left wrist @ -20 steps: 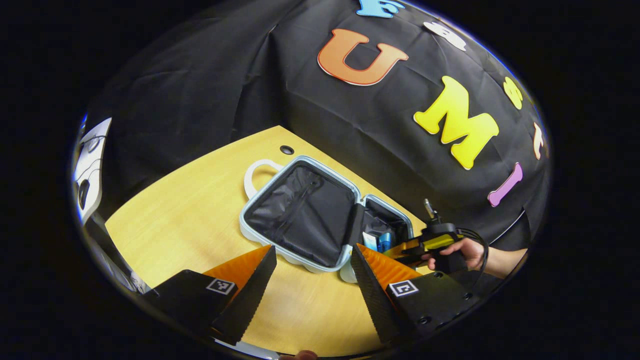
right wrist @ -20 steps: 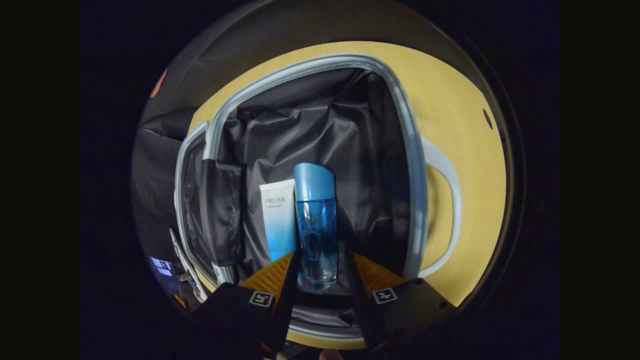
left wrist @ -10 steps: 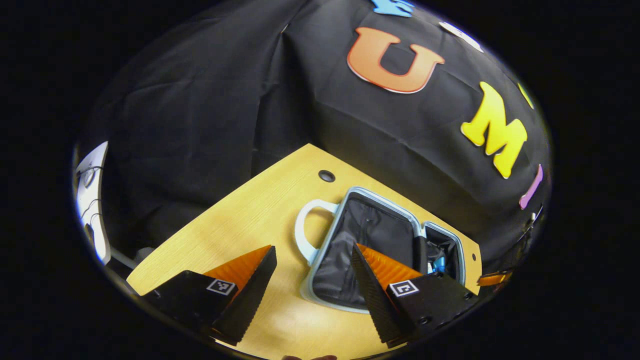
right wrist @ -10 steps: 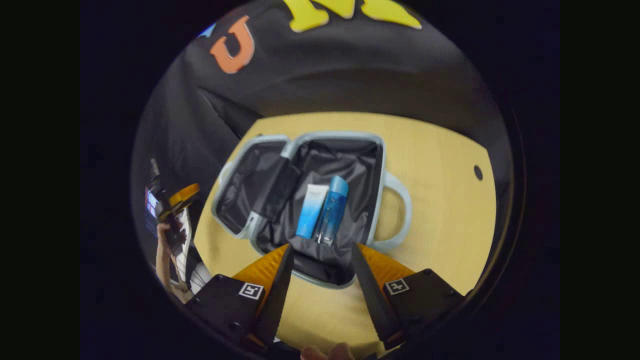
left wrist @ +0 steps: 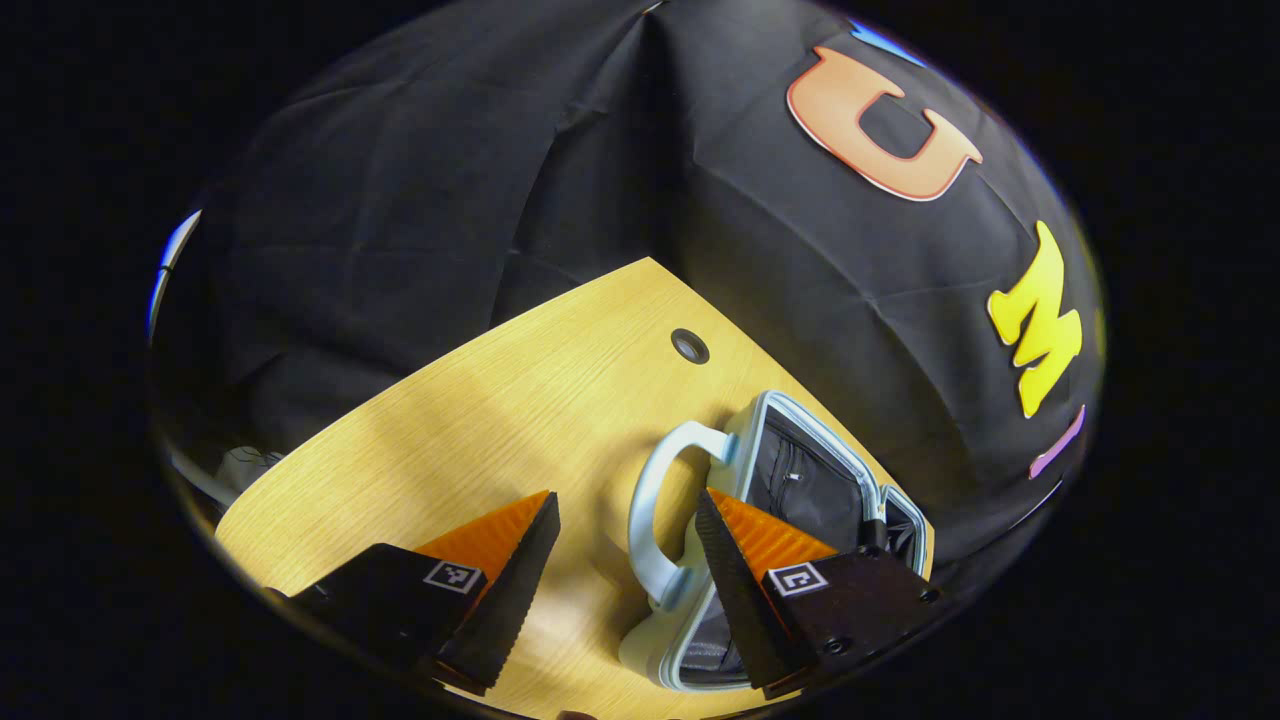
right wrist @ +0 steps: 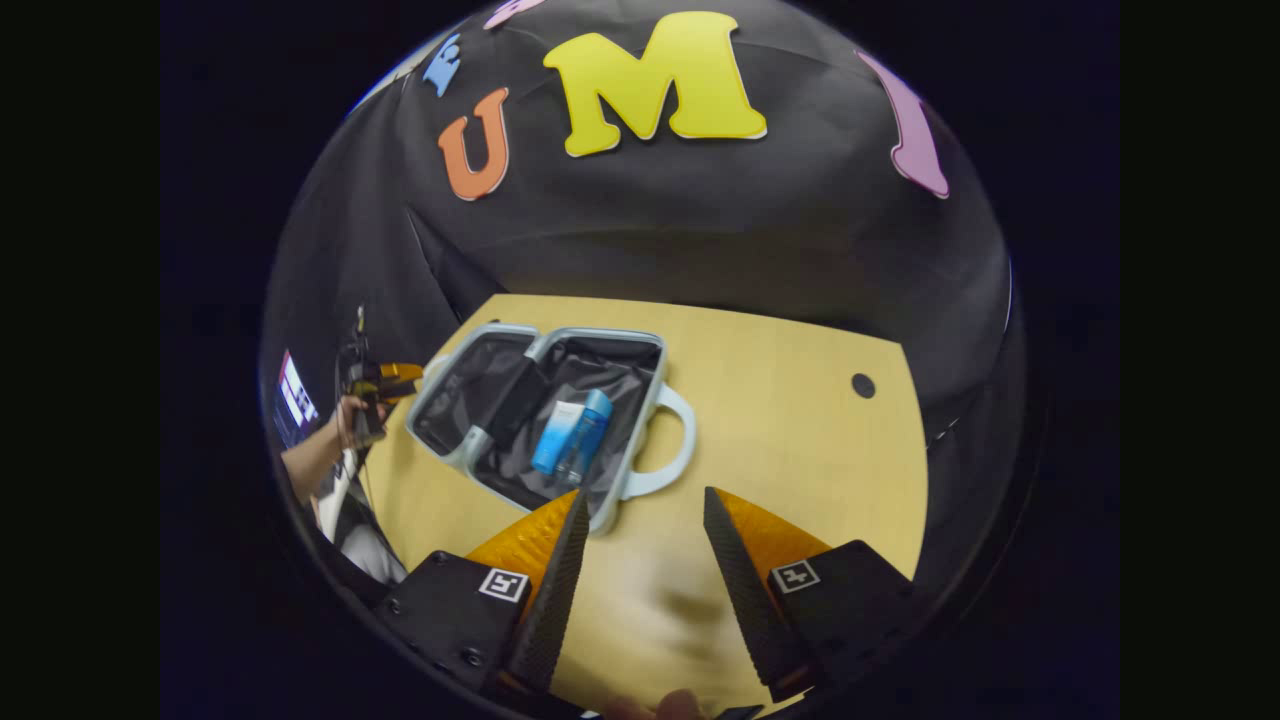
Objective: First open the suitcase, pack the skin care products into it, and then close the suitcase.
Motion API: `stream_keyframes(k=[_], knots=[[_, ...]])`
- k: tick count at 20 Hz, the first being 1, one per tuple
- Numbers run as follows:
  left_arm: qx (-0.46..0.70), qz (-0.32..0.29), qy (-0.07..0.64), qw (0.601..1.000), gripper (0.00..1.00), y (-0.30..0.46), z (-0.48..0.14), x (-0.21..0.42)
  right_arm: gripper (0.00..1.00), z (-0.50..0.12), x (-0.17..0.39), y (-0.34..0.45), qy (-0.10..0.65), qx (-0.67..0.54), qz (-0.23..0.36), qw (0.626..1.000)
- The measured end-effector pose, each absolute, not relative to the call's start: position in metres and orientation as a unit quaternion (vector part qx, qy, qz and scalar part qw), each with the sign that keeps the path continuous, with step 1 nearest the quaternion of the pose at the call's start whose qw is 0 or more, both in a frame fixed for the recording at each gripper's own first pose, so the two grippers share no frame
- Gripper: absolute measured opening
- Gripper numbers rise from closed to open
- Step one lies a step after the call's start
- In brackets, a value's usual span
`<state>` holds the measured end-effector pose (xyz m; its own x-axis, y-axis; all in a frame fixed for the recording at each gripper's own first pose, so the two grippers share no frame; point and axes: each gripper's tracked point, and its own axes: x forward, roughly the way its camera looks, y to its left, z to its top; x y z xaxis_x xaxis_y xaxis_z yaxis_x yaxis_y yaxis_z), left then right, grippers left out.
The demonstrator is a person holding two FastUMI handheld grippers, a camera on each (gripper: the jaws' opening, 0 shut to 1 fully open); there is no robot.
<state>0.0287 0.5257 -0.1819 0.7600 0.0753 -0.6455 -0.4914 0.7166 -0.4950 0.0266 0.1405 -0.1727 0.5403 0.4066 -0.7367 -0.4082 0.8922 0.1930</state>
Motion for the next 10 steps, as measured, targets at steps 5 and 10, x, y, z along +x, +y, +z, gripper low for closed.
stream_keyframes(k=[5,10], knots=[[-0.332,0.161,0.33,0.869,0.82,0.52,-0.202,0.039,0.7,-0.178,0.022,0.135,0.423,-0.016,0.219,0.879],[-0.285,0.188,0.367,0.865,0.52,0.521,-0.218,0.046,0.7,-0.18,0.024,0.121,0.421,-0.03,0.205,0.883]])
